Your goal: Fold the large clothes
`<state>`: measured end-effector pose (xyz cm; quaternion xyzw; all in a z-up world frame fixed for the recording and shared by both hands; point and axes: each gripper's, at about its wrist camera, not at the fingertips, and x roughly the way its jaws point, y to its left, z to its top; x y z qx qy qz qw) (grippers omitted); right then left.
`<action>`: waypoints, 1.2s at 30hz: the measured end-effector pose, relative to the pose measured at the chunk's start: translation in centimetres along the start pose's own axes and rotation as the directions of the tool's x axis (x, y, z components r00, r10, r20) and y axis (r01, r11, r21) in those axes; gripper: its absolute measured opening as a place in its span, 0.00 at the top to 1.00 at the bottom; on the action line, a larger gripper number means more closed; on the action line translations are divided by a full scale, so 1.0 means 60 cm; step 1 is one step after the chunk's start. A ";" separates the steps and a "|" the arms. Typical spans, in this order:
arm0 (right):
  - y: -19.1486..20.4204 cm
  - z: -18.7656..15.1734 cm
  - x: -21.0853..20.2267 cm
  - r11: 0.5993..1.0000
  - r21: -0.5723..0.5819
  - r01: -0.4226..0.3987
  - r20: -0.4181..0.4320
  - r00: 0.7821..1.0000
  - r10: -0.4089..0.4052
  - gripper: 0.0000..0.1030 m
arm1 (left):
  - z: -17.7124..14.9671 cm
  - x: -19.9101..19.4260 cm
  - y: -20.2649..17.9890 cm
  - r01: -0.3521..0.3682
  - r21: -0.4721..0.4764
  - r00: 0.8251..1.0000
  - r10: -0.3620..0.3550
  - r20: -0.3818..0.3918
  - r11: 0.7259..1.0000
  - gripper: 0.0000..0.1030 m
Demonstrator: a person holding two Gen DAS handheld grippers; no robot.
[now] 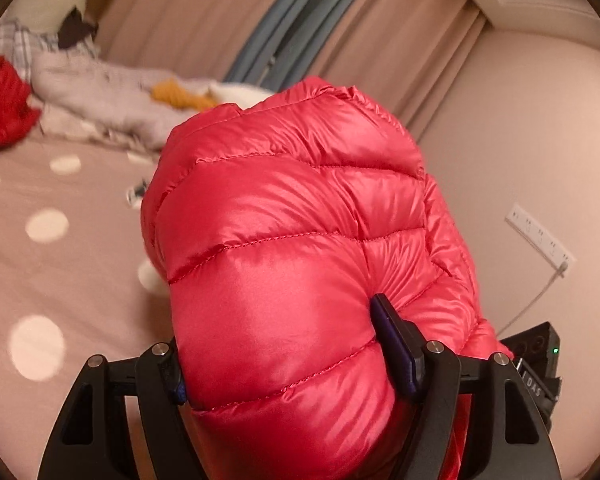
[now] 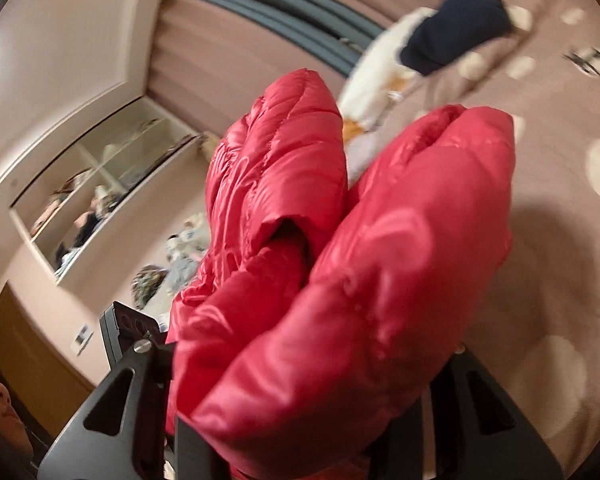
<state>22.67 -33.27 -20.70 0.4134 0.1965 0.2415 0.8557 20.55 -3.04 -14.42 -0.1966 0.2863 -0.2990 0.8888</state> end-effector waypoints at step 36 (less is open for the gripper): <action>0.171 0.003 -0.123 0.957 -0.210 -0.200 0.050 0.975 0.215 0.64 | 0.033 -0.163 -0.103 -0.089 0.160 0.969 0.048 0.242 0.983 0.29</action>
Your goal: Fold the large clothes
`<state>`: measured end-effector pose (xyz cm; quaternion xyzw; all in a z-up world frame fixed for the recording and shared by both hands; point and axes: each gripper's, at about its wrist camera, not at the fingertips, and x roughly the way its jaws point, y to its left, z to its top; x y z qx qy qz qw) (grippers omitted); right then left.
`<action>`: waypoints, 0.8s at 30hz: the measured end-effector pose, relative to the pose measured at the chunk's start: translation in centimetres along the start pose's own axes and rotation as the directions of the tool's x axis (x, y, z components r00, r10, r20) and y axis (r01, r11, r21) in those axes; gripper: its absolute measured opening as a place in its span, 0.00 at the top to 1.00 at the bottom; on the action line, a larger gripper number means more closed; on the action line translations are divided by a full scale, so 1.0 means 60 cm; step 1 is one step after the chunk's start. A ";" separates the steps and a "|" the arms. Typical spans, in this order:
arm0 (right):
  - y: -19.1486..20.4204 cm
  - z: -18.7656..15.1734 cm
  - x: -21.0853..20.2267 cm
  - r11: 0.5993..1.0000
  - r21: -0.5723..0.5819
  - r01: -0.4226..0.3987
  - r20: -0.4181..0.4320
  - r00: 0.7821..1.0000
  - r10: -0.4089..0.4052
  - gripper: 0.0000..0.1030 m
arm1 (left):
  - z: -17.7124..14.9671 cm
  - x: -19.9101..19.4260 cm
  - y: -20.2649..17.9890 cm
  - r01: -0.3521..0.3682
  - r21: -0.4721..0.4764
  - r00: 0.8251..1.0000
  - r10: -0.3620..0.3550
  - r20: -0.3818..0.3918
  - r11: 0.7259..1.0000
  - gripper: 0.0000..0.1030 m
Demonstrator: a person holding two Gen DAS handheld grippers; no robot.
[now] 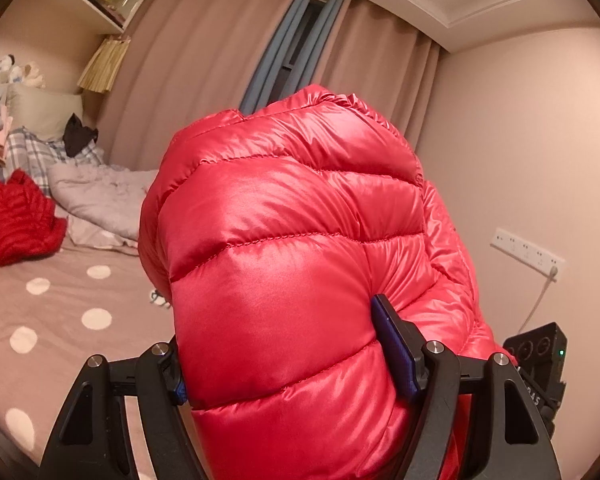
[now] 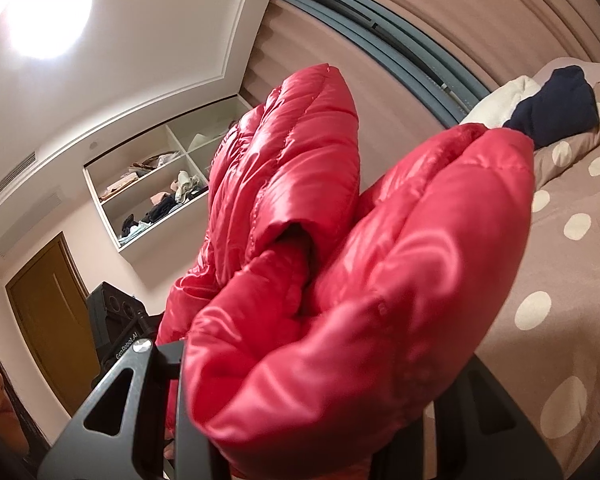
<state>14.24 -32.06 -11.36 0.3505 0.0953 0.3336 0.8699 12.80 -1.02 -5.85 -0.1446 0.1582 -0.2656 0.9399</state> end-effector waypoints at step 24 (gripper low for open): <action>-0.044 -0.024 0.084 0.997 0.036 0.074 -0.048 0.996 -0.073 0.63 | 0.005 0.070 0.080 -0.013 -0.040 0.998 0.011 -0.055 0.999 0.29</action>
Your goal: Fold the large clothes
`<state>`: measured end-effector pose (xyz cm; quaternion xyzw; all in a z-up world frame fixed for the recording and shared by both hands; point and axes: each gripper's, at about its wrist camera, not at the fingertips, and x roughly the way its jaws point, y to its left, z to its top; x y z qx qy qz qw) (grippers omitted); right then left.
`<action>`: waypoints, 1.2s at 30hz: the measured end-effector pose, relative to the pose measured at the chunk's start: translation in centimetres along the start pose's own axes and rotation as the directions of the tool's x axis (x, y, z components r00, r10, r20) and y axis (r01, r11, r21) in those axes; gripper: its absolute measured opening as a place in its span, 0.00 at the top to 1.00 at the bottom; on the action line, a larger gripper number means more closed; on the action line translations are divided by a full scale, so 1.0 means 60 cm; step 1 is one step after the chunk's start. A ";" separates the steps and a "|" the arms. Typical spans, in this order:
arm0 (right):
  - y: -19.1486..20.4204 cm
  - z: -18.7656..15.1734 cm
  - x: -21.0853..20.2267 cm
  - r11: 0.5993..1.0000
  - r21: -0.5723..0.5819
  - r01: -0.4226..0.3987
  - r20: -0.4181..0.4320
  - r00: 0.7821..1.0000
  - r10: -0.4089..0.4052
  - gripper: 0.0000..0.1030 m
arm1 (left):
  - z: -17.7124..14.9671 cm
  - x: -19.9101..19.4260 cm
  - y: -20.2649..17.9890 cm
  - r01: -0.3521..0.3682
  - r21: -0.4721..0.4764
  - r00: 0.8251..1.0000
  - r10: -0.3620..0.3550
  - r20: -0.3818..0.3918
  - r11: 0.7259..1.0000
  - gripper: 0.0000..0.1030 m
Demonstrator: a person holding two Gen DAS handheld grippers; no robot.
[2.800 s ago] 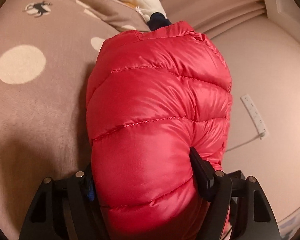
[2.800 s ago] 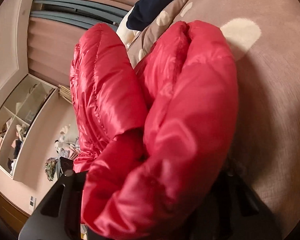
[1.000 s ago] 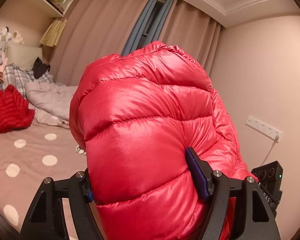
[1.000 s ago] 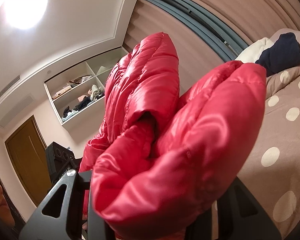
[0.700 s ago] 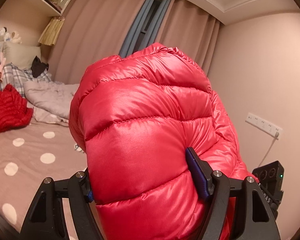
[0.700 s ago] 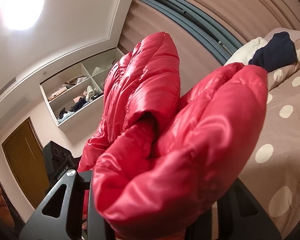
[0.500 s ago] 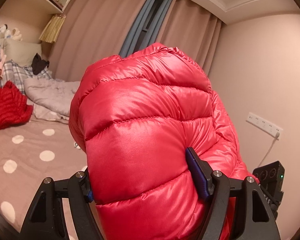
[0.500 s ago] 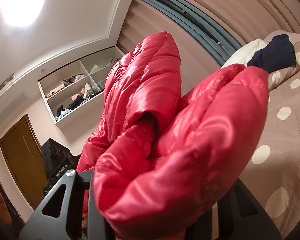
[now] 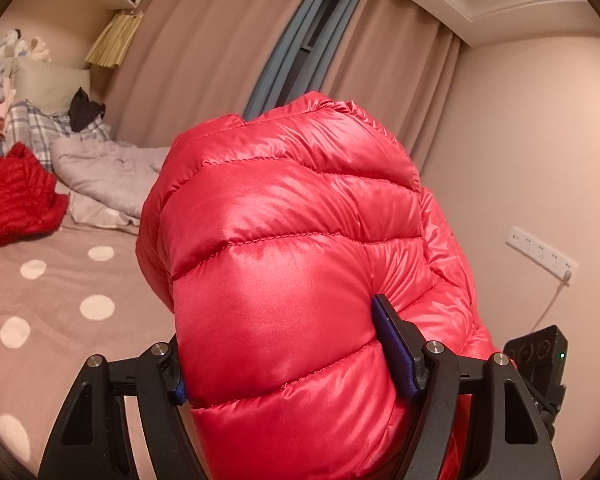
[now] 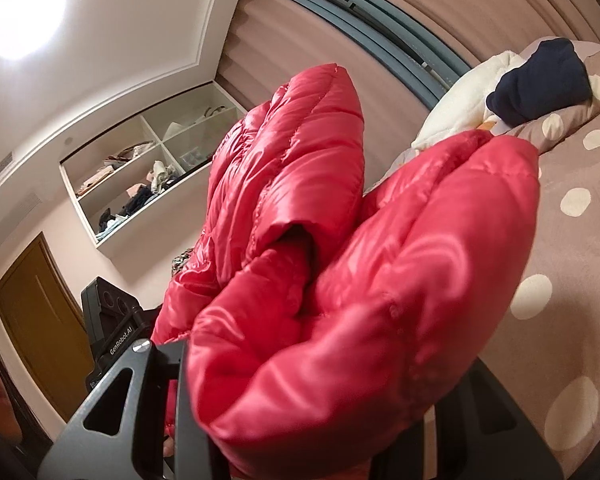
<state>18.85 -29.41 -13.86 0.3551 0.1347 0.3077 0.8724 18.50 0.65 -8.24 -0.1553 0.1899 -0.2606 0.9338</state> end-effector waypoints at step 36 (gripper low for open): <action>-0.330 -0.038 0.334 0.709 -0.105 0.698 -0.238 0.674 -0.699 0.21 | -0.145 0.365 0.196 -0.365 0.123 0.894 0.385 -0.228 0.923 0.03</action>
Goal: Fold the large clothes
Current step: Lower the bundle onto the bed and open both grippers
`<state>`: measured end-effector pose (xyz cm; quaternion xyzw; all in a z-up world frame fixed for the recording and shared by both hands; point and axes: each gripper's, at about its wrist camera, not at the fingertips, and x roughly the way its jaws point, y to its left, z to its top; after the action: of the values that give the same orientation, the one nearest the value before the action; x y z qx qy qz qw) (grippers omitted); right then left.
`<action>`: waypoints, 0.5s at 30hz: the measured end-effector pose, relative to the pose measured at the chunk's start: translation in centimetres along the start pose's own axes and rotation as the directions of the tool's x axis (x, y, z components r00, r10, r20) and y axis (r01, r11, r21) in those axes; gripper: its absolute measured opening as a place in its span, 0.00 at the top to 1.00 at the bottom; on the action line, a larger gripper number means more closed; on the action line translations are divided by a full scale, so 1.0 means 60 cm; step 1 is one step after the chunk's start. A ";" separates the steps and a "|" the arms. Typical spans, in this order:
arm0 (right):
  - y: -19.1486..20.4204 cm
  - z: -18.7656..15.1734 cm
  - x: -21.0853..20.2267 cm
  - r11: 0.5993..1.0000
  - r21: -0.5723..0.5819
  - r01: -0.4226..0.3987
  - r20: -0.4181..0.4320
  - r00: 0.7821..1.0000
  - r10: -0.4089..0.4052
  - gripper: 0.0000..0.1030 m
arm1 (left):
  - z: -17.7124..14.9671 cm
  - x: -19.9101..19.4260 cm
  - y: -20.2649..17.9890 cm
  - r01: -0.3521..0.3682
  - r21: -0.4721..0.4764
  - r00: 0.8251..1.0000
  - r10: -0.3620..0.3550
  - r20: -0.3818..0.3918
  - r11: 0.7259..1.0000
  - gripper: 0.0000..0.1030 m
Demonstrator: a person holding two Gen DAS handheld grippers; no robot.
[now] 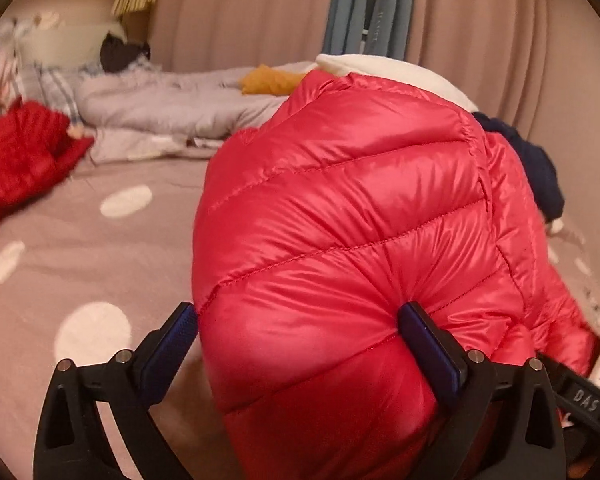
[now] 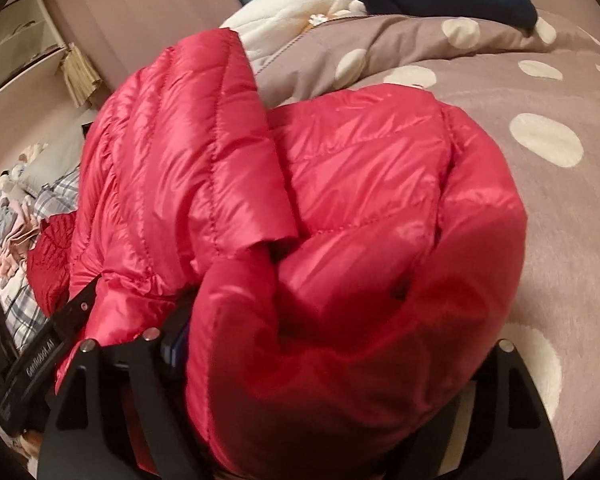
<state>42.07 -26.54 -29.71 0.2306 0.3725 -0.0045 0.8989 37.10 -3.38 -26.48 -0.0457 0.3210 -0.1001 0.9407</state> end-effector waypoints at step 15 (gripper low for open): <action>0.073 0.025 -0.155 0.988 -0.097 0.123 0.116 0.987 -0.112 0.00 | 0.048 -0.167 -0.069 -0.233 0.168 0.967 0.209 0.145 0.958 0.03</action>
<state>37.13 -24.78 -20.78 0.1605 0.3352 -0.0510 0.9270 30.47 -5.17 -17.60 0.0714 0.2534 -0.0203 0.9645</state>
